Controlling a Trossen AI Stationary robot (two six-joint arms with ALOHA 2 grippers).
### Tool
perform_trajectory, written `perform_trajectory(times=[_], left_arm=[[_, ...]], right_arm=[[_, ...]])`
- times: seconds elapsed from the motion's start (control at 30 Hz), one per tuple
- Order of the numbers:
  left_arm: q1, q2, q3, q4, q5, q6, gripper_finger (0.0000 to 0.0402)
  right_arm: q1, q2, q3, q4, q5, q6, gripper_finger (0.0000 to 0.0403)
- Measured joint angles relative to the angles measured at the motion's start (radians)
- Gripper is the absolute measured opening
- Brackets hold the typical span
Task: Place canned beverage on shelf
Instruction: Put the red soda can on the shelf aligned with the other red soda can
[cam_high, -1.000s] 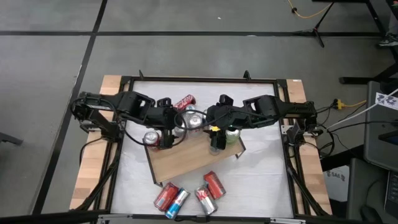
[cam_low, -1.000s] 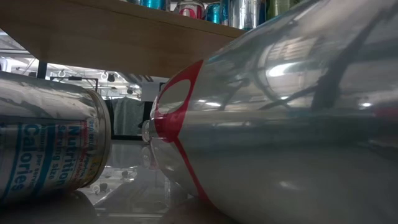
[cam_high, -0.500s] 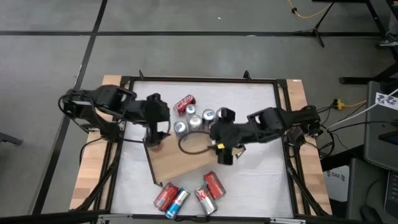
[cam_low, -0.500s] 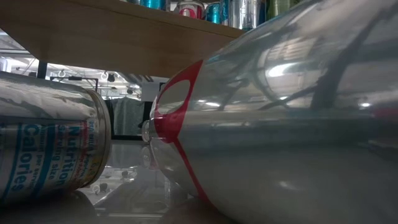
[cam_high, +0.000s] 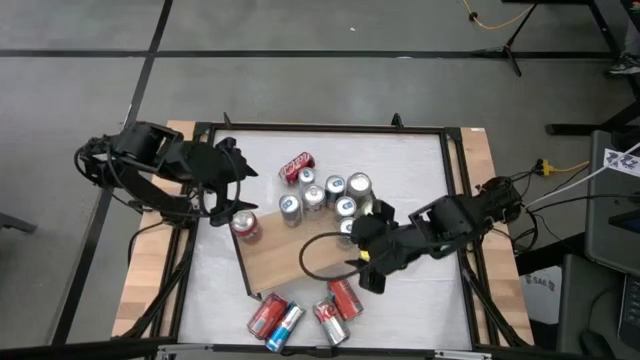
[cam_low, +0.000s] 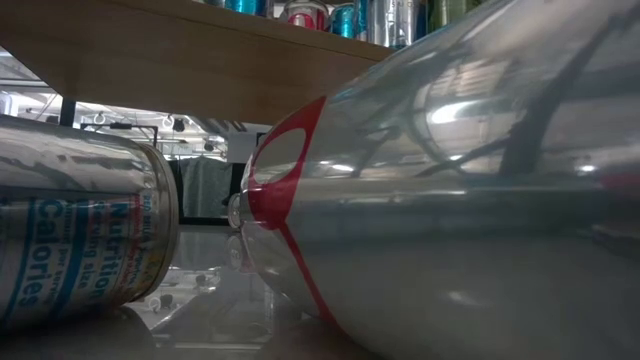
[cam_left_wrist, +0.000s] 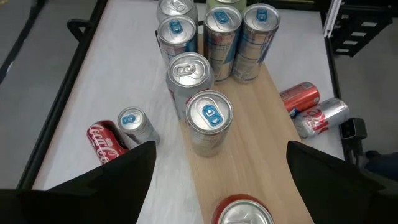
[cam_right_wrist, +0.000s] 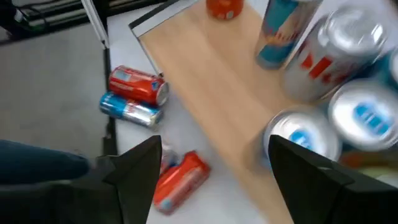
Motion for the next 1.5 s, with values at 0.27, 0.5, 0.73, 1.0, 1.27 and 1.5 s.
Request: perform_trajectory(times=[0.27,0.5,0.73,1.0,1.27,1.5], left_arm=[[0.000,-0.002,0.000,0.000,0.001,0.004,0.0351],[0.000,-0.002,0.000,0.000,0.001,-0.001,0.0351],[0.000,-0.002,0.000,0.000,0.002,0.003,0.0351],[0.000,-0.002,0.000,0.000,0.002,0.003,0.0351],[0.000,-0.002,0.000,0.000,0.002,0.003,0.0351],[0.000,-0.002,0.000,0.000,0.002,0.003,0.0351]], right_arm=[[0.097,0.001,-0.087,0.073,-0.091,0.237,0.0285],[0.160,0.002,-0.196,0.148,-0.049,0.522,0.0285],[0.190,0.002,-0.357,0.186,0.003,0.769,0.0285],[0.177,0.003,-0.538,0.342,0.007,0.817,0.0285],[0.173,0.003,-0.662,0.511,0.045,0.818,0.0285],[0.173,0.003,-0.728,0.567,0.047,0.819,0.0285]])
